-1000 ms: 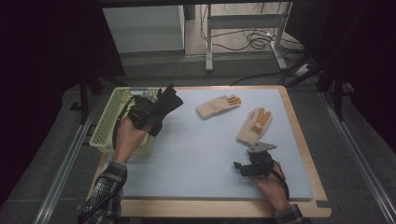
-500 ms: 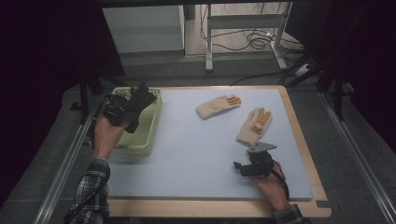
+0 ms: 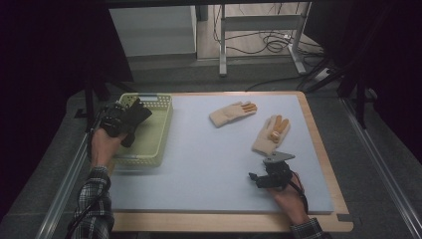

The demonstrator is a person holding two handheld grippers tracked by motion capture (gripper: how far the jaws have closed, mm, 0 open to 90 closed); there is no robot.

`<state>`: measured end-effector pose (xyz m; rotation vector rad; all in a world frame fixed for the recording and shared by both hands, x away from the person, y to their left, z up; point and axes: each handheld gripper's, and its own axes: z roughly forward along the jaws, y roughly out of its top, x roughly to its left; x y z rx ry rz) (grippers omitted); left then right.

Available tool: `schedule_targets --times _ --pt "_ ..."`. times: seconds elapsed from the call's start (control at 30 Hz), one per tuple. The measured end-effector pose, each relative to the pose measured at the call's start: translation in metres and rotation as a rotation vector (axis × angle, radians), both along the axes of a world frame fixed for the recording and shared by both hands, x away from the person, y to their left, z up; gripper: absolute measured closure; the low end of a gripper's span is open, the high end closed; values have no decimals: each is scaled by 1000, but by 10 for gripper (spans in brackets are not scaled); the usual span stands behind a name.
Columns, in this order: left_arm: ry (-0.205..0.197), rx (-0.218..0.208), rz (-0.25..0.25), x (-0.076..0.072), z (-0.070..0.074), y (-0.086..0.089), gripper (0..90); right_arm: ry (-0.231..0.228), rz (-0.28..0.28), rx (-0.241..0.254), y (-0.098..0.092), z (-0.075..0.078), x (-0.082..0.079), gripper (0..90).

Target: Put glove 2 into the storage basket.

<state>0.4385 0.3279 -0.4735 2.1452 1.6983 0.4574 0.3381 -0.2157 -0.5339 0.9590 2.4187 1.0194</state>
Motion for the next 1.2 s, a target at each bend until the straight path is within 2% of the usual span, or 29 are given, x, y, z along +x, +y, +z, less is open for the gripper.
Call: schedule_targets --times 0.13,0.3,0.4,0.57,0.6,0.67,0.77,0.87,0.93,1.2 --pt "40 8 8 10 -9 4 593 0 0 0 0 0 0 209" --pt "85 0 44 18 -14 10 567 0 0 0 0 0 0 209" --pt "119 1 60 21 -17 14 548 0 0 0 0 0 0 209" --pt "148 9 76 23 -23 17 486 0 0 1 0 0 0 209" --pt "147 15 67 22 -23 15 466 0 0 0 0 0 0 209" --pt "141 21 50 22 -23 12 367 0 0 0 0 0 0 209" --pt "148 -19 26 21 -19 9 222 -1 0 0 0 0 0 209" --pt "136 -22 30 19 -15 8 103 0 0 0 0 0 0 209" --pt "120 -17 38 18 -11 7 88 0 0 0 0 0 0 209" --pt "22 -93 -18 8 8 6 36 0 0 0 0 0 0 209"
